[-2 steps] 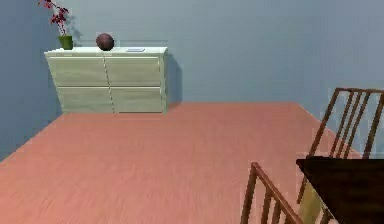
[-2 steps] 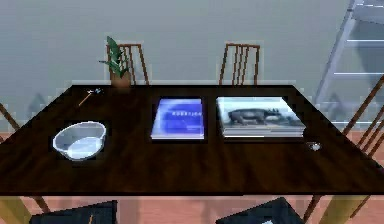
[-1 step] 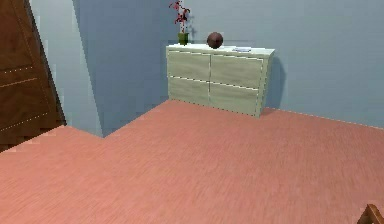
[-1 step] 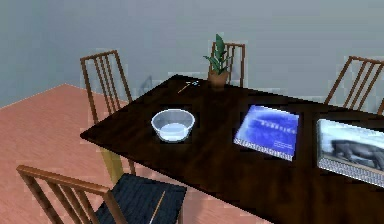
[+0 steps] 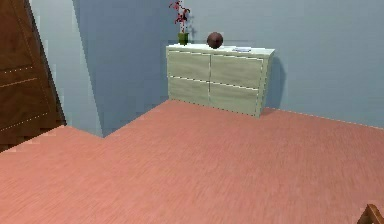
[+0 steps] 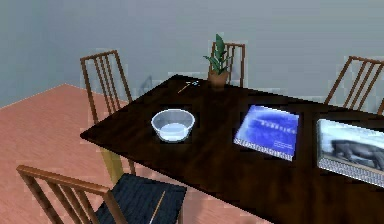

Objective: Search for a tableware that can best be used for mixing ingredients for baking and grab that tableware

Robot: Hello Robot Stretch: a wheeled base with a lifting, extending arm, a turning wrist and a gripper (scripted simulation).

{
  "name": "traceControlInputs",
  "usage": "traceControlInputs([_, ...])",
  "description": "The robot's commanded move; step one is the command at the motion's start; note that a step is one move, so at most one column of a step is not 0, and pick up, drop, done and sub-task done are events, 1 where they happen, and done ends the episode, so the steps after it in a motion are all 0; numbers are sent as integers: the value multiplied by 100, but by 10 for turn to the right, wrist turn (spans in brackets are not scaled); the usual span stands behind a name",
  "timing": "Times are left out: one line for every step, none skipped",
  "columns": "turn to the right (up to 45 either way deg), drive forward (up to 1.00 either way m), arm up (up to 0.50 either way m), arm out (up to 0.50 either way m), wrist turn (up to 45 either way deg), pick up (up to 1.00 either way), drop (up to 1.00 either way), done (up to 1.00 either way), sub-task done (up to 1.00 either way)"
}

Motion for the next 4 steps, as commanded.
traceControlInputs([0, 0, 38, 0, 0, 0, 0, 0, 0])
traceControlInputs([0, 0, 0, 46, 0, 0, 0, 0, 0])
traceControlInputs([0, 0, 0, 0, 450, 0, 0, 0, 0])
traceControlInputs([0, 0, 0, 0, 450, 0, 0, 0, 0])
